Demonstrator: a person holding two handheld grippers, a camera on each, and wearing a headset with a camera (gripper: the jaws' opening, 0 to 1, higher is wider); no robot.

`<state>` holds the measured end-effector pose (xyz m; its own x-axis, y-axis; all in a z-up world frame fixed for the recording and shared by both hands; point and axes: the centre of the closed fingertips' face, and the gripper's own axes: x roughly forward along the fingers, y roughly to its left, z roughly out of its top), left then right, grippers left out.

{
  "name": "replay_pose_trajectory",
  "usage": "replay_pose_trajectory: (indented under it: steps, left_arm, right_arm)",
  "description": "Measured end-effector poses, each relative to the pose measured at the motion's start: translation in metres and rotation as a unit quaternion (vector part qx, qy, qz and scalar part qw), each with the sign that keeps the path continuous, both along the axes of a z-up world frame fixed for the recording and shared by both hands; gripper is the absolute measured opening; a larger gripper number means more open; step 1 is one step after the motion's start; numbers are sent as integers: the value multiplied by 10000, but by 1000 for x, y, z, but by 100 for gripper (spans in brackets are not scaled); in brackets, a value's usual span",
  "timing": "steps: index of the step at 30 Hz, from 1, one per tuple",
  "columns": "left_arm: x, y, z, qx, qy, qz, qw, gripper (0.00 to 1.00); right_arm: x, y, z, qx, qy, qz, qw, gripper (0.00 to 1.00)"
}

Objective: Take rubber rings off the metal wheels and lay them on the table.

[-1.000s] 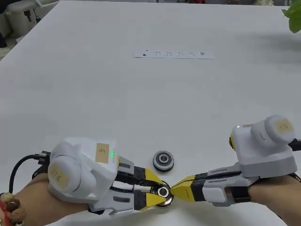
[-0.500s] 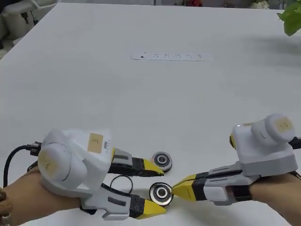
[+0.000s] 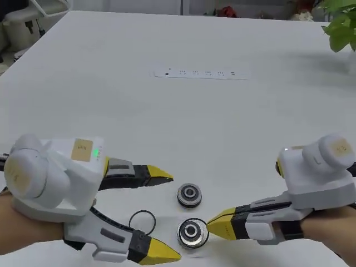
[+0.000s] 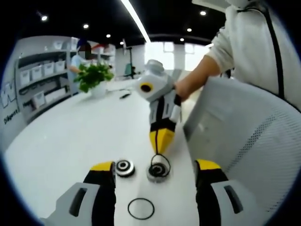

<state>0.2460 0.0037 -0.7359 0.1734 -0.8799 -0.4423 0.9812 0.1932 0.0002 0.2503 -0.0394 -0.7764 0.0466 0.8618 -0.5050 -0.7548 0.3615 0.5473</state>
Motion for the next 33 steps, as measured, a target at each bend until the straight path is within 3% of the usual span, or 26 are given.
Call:
replay_pose_trajectory:
  steps: [8,12,16,33]
  left_arm:
    - [2,27,9,3,19,442,9990,82]
    - [1,34,14,-65,25,587,9983,85]
    - [-2,40,13,25,-28,659,9978,89]
    - [-3,63,16,-4,-126,1061,9943,92]
  right_arm:
    - [-5,-6,10,9,-17,-10,10000,0]
    - [-8,-8,15,-6,-38,17,10000,0]
    - [-10,-10,20,-11,-74,2,10000,0]
    - [-16,-17,51,-24,-283,-66,9996,0]
